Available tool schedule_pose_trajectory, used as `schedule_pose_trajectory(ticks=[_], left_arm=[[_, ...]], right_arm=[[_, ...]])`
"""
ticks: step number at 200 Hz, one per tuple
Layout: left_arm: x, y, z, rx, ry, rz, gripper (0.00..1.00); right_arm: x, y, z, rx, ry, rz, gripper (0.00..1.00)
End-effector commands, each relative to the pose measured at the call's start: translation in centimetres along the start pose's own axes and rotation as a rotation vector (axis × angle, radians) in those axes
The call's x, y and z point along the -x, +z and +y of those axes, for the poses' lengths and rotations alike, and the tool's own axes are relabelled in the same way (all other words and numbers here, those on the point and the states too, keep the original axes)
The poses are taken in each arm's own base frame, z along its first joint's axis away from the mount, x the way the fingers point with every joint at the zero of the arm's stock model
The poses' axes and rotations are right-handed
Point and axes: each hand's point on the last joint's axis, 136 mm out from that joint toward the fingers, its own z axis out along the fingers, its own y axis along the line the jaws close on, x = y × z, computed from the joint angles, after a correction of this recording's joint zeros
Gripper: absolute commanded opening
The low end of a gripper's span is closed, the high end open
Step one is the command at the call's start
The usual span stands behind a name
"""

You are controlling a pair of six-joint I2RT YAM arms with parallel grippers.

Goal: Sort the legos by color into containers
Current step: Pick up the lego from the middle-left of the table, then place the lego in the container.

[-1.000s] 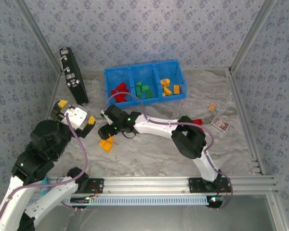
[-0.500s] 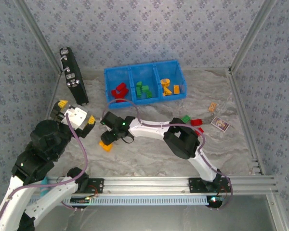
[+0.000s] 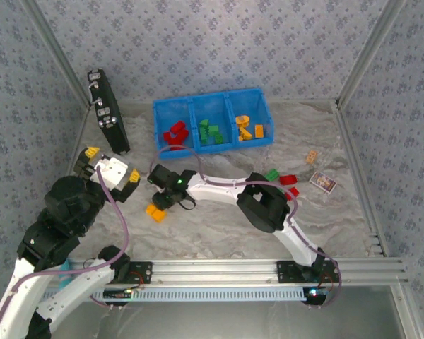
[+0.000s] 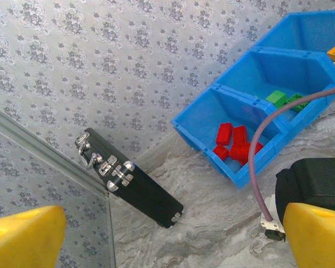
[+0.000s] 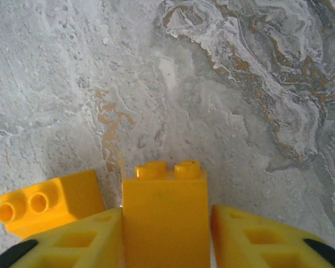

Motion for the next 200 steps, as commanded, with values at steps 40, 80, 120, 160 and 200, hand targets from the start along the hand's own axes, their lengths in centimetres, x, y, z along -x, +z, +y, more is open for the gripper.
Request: schedule_pose_trajectory(ticks=[40,80,120,160,200], left_arm=[[0.9,0.1,0.4,0.017,-0.001,-0.026,1.00],[0.8,0.9,0.1,0.016,0.012,-0.013,1.00],[0.8,1.8,-0.1,0.008,0.021,0.022,1.00],[-0.3,4.0,-0.1,-0.025,-0.102,0.187,1.00],[-2.2,5.8,-0.7,-0.028,-0.386,0.333,1.00]], right_arm=[[-0.8,-2.6,-5.9,-0.109,0.067,0.031,0.33],[0.3,-9.0,-13.0,-0.263,0.087,-0.022,0.32],[2.2,-15.2,-21.2,-0.412,0.113,-0.115,0.31],[4.1,-18.9,-30.0,-0.539,0.202,-0.164,0.31],[5.6,-20.1,-37.1,-0.621,0.305,-0.220,0.30]])
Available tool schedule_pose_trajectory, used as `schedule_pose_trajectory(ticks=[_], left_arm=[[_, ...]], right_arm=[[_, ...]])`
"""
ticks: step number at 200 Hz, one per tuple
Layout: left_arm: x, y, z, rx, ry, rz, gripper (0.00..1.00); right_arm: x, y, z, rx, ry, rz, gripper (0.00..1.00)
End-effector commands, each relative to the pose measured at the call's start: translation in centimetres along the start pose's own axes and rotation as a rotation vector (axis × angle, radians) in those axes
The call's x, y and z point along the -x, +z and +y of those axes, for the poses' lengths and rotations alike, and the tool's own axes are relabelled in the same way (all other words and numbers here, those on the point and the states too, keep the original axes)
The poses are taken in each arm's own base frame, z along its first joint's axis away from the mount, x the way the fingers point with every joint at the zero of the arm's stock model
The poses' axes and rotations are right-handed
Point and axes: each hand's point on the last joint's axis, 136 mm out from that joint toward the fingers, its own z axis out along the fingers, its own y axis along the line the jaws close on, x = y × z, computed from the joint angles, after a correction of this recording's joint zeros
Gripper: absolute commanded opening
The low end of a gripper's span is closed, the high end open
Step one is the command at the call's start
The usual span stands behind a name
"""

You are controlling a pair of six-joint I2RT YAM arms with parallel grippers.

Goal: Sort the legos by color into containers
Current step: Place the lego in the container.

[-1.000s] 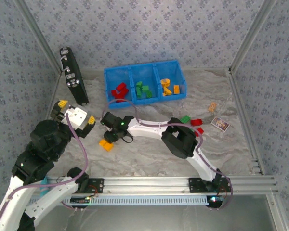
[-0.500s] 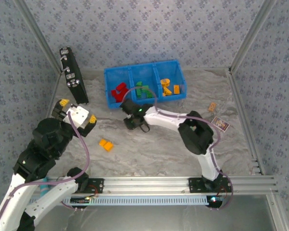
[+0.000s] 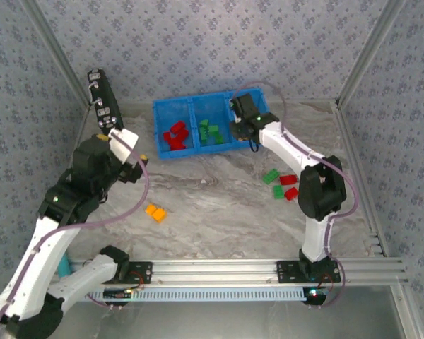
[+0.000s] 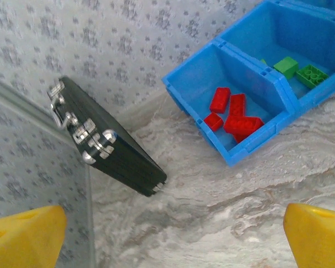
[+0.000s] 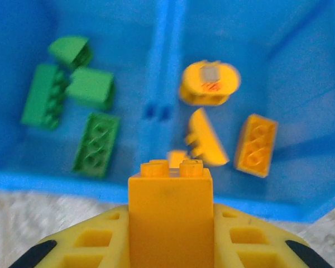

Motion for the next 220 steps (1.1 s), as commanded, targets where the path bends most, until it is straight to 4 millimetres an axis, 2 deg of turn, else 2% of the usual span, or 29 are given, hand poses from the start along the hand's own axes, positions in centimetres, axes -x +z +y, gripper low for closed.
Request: schedule_pose_trajectory(ticks=[1,28,54,77,105,129,143,187,215,220], left_arm=[[-1.4,0.2,-0.7,-0.043,-0.222,0.087,1.00],[-4.5,2.3,-2.5,-0.062,-0.451,0.261,1.00],[-8.1,4.5,-5.1,-0.083,-0.676,0.394,1.00],[-11.9,6.1,-7.6,-0.083,-0.852,0.486,0.99],[-17.1,6.7,-8.8,0.019,-0.963,0.610,0.98],[-19.7,6.9,-9.3,0.072,-1.010,0.662,0.97],[-20.6,7.0,-9.6,0.087,-1.024,0.684,0.96],[-22.9,8.0,-11.6,0.078,-1.068,0.744,0.91],[-24.2,8.6,-12.1,0.098,-1.068,0.763,0.86],[-23.8,9.1,-12.1,0.090,-1.079,0.738,0.85]], right_arm=[[1.5,1.8,-2.7,-0.066,0.017,-0.011,0.30],[1.8,4.5,-5.6,-0.113,0.095,-0.027,0.30],[1.8,7.2,-7.4,-0.118,0.155,-0.036,0.30],[1.7,9.3,-7.8,-0.092,0.174,-0.032,0.30],[1.0,11.2,-7.9,-0.057,0.180,-0.008,0.32],[0.4,12.3,-8.2,-0.030,0.198,0.005,0.36],[0.3,12.6,-8.2,-0.019,0.205,0.006,0.40],[1.3,11.7,-8.0,0.005,0.207,-0.036,0.63],[2.6,10.0,-8.1,0.014,0.204,-0.078,0.66],[2.9,9.6,-8.0,0.022,0.204,-0.089,0.66]])
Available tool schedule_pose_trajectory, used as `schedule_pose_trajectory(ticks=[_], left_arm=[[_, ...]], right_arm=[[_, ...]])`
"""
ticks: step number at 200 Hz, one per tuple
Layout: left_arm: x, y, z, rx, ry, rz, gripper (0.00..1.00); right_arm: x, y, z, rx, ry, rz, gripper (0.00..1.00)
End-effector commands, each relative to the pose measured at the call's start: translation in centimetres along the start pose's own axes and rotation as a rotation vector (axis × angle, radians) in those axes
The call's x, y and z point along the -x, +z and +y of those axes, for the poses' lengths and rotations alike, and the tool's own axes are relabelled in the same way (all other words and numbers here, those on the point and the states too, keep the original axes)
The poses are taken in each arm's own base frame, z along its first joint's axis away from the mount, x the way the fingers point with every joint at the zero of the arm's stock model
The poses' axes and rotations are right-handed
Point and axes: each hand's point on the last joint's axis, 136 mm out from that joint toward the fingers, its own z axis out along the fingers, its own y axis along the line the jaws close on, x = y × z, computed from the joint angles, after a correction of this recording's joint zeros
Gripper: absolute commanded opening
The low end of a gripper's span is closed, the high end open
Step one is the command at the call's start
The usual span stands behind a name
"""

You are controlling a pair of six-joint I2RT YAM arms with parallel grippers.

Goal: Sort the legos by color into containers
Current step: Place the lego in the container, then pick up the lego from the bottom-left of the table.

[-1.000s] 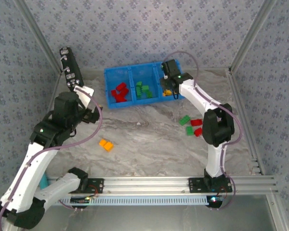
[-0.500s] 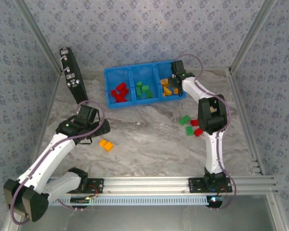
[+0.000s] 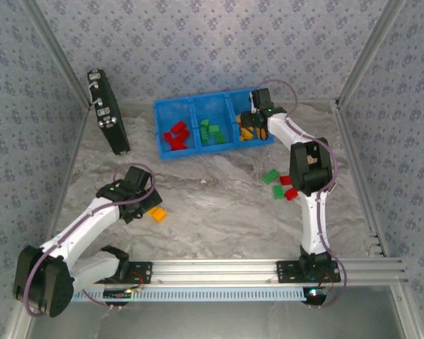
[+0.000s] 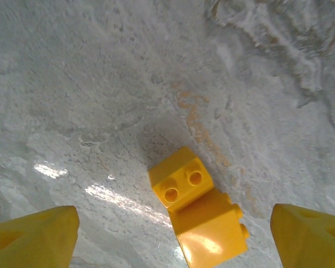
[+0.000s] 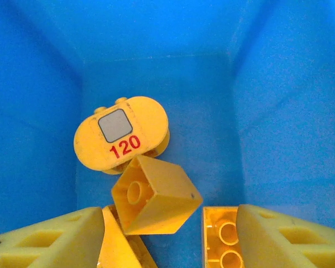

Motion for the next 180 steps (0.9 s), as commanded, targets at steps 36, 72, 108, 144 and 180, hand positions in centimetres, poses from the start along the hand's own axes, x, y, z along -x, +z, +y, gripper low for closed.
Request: schedule_pose_trajectory(ticks=[36,72,108,144,180], left_arm=[[0.4,2.1,-1.5,-0.039,-0.048,-0.010,0.80],[0.2,3.1,-1.3,-0.014,-0.047,0.002,0.76],[-0.5,3.9,-0.8,0.001,-0.065,0.027,0.70],[-1.0,4.5,-0.6,0.001,-0.088,0.042,0.63],[-0.9,4.7,-0.5,0.007,-0.094,0.035,0.52]], right_arm=[[4.3,-5.6,0.9,0.070,0.004,-0.149,0.67],[5.4,-7.9,2.3,0.107,-0.032,-0.189,0.68],[6.4,-10.5,2.8,0.123,-0.051,-0.248,0.68],[7.0,-11.8,2.5,0.114,-0.062,-0.273,0.68],[6.8,-11.7,2.5,0.112,-0.064,-0.268,0.68]])
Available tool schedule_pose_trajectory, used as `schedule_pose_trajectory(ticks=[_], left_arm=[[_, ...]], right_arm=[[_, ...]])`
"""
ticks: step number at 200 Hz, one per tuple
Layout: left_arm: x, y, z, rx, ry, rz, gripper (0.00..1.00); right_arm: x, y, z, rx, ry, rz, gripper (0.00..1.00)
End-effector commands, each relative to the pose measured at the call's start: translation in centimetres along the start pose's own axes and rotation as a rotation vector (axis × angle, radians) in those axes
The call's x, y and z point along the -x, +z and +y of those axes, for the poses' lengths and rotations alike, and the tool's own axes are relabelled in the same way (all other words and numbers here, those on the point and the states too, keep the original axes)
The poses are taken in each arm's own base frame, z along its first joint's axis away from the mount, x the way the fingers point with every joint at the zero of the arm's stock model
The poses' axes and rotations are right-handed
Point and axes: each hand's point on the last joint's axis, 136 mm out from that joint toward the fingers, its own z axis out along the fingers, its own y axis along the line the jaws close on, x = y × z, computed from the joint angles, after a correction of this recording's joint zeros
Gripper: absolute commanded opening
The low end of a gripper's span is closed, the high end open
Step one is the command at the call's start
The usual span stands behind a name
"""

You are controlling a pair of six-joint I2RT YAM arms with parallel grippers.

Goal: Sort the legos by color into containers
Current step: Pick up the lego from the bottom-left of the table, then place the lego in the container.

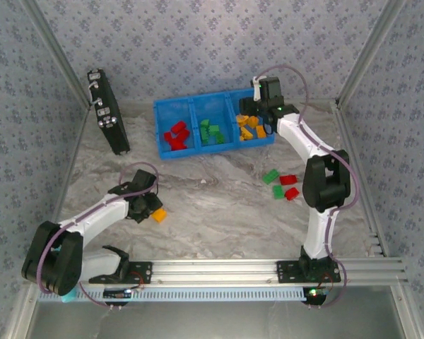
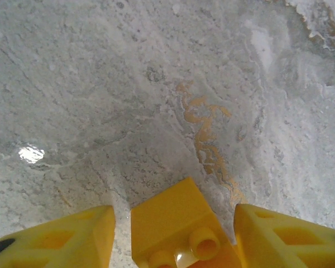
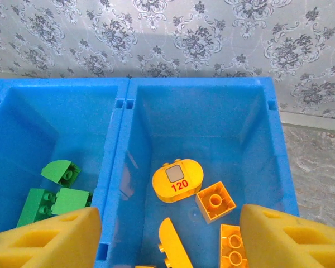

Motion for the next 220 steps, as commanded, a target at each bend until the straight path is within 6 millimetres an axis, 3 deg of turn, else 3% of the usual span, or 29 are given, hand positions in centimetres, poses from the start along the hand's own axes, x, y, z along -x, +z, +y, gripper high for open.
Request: schedule_pose_trajectory(ticks=[1,52,75,94,117,121,147,170,197,220], left_arm=[[0.0,0.2,-0.1,-0.005,-0.013,0.000,0.51],[0.7,-0.8,-0.4,-0.020,-0.015,-0.027,0.35],[2.2,-2.5,-1.9,-0.101,-0.021,-0.085,0.30],[4.3,-5.2,-4.3,-0.217,-0.030,-0.156,0.27],[6.7,-8.6,-7.1,-0.342,-0.037,-0.210,0.26],[7.2,-9.3,-7.6,-0.365,-0.038,-0.223,0.26],[9.4,-12.8,-11.1,-0.515,-0.049,-0.265,0.25],[10.7,-15.4,-14.3,-0.669,-0.085,-0.266,0.25],[11.8,-18.1,-17.0,-0.811,-0.101,-0.257,0.24],[12.1,-19.7,-18.7,-0.906,-0.123,-0.231,0.24]], right_arm=[[0.8,-1.2,0.0,0.000,-0.019,-0.024,0.68],[-0.1,-1.1,0.0,-0.002,-0.021,-0.007,0.68],[-1.2,-2.1,0.9,0.053,-0.031,-0.003,0.68],[-2.3,-4.1,3.0,0.176,-0.048,-0.049,0.69],[-2.8,-8.2,6.0,0.393,-0.016,-0.159,0.72],[-3.7,-8.6,6.6,0.434,0.001,-0.161,0.73],[-4.3,-13.2,12.1,0.697,0.035,-0.232,0.77],[-4.5,-16.7,16.4,0.889,0.080,-0.275,0.81],[-3.9,-20.0,19.4,1.038,0.134,-0.333,0.86],[-3.5,-21.5,21.8,1.110,0.139,-0.350,0.89]])
